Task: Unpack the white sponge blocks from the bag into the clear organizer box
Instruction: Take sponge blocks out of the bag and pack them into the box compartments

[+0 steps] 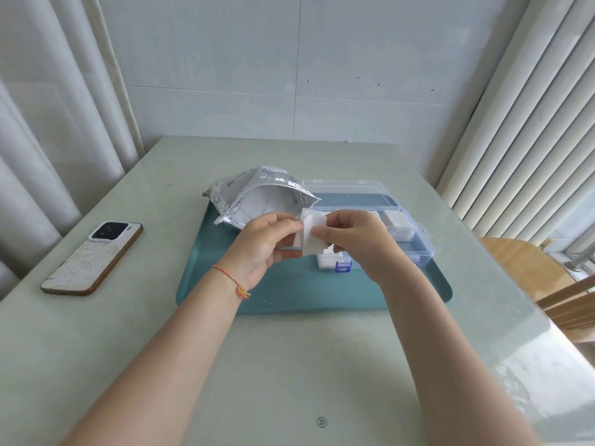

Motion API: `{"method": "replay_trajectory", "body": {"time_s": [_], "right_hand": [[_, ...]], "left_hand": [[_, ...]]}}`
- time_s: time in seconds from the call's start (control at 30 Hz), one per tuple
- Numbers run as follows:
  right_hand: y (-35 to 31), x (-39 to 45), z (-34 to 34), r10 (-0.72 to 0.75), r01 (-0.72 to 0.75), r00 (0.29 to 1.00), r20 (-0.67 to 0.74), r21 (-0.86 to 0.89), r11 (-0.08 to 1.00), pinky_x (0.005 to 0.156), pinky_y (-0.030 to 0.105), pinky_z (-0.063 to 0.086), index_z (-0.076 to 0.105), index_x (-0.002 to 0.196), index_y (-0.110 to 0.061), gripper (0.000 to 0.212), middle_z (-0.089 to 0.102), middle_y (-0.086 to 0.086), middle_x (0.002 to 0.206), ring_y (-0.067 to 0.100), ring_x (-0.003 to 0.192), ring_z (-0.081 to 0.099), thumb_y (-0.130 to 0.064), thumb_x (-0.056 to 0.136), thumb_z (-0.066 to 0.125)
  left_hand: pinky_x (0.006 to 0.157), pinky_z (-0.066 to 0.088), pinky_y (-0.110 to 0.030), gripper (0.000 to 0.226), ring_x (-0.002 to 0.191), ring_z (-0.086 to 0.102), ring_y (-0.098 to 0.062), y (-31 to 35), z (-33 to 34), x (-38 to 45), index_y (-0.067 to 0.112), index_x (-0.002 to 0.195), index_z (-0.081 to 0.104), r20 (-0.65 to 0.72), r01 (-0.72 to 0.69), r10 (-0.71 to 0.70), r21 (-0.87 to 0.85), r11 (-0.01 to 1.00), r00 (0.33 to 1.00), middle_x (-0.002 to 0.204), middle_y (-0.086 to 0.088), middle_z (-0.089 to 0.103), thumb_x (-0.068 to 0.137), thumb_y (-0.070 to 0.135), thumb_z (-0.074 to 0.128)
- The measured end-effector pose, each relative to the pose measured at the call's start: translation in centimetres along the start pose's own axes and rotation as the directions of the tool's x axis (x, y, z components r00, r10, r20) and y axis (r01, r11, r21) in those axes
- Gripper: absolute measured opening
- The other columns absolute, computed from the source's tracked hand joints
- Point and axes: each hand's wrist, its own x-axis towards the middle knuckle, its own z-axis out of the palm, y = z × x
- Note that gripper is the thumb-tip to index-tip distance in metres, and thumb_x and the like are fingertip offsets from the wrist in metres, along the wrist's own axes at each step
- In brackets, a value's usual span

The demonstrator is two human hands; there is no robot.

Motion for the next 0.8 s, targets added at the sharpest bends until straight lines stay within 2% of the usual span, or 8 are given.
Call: {"method": "replay_trajectory", "body": {"time_s": [0.1,0.17,0.23,0.3,0.43,0.53,0.6,0.8], "right_hand": [[-0.2,-0.2,-0.2,-0.052,0.052,0.999,0.011,-0.024,0.998,0.06,0.019,0.045,0.068,0.081,-0.013,0.007,0.065,-0.001,0.074,0.011,0.06,0.051,-0.009,0.085,0.072],[-0.3,-0.2,-0.4,-0.073,0.073,0.997,0.021,-0.046,0.996,0.061,0.017,0.043,0.066,0.081,-0.013,0.008,0.065,-0.001,0.074,0.01,0.06,0.049,-0.009,0.086,0.071],[-0.2,-0.2,-0.4,-0.072,0.073,0.997,0.016,-0.07,0.995,0.062,0.016,0.043,0.067,0.085,-0.009,0.005,0.065,-0.001,0.075,0.009,0.061,0.052,-0.009,0.086,0.072],[0.0,-0.1,-0.4,-0.063,0.063,0.998,0.01,-0.078,0.995,0.064,0.016,0.044,0.068,0.088,-0.007,0.006,0.067,0.001,0.077,0.009,0.063,0.054,-0.009,0.086,0.072],[0.1,0.1,-0.7,-0.045,0.044,0.999,-0.007,-0.081,0.996,0.064,0.018,0.046,0.069,0.087,-0.01,0.004,0.069,0.002,0.079,0.009,0.063,0.055,-0.01,0.085,0.073],[0.1,0.0,-0.9,-0.045,0.045,0.999,0.004,-0.09,0.995,0.066,0.018,0.047,0.071,0.089,-0.012,0.004,0.07,-0.002,0.077,0.007,0.064,0.056,-0.011,0.085,0.073],[0.1,-0.1,-1.0,-0.055,0.057,0.998,0.021,-0.084,0.995,0.069,0.018,0.048,0.073,0.091,-0.012,0.006,0.071,-0.003,0.078,0.008,0.068,0.059,-0.011,0.085,0.073],[-0.1,-0.3,-0.5,-0.104,0.103,0.995,0.0,-0.111,0.988,0.072,0.02,0.05,0.072,0.085,-0.015,0.006,0.071,0.0,0.08,0.01,0.073,0.063,-0.012,0.083,0.076]], "left_hand": [[0.062,0.052,-0.026,0.005,0.074,0.062,-0.016,0.3,-0.2,0.0,0.016,0.09,0.062,0.128,0.13,-0.107,-0.188,0.974,0.986,0.084,-0.003,0.067,0.091,0.02,0.059],[0.056,0.047,-0.023,0.019,0.068,0.056,-0.014,0.3,-0.6,0.1,0.018,0.095,0.062,0.189,0.189,-0.142,-0.258,0.947,0.972,0.083,-0.003,0.061,0.077,0.023,0.068],[0.054,0.042,-0.019,0.034,0.059,0.048,-0.009,0.2,-0.9,0.2,0.015,0.11,0.065,0.229,0.184,-0.131,-0.229,0.956,0.965,0.073,0.003,0.052,0.076,0.02,0.07],[0.053,0.037,-0.018,0.03,0.056,0.042,-0.006,0.0,-0.8,0.3,0.01,0.116,0.065,0.204,0.138,-0.1,-0.181,0.974,0.974,0.066,0.007,0.045,0.086,0.013,0.066],[0.056,0.04,-0.02,0.005,0.061,0.048,-0.008,-0.3,-0.9,0.3,0.018,0.086,0.069,0.045,0.061,-0.059,-0.064,0.996,0.997,0.065,0.006,0.054,0.086,0.014,0.067],[0.07,0.05,-0.027,0.006,0.074,0.062,-0.013,-0.1,-1.0,0.2,0.02,0.079,0.065,0.138,0.089,-0.066,-0.172,0.981,0.988,0.081,0.001,0.066,0.083,0.019,0.068],[0.071,0.054,-0.028,0.006,0.075,0.065,-0.017,0.1,-1.1,0.2,0.02,0.081,0.064,0.205,0.148,-0.091,-0.282,0.948,0.974,0.088,-0.002,0.069,0.086,0.019,0.063],[0.063,0.041,-0.025,0.024,0.067,0.057,-0.011,-0.1,-1.1,0.1,0.019,0.104,0.067,0.264,0.114,-0.073,-0.141,0.983,0.962,0.083,0.001,0.062,0.08,0.017,0.063]]}}
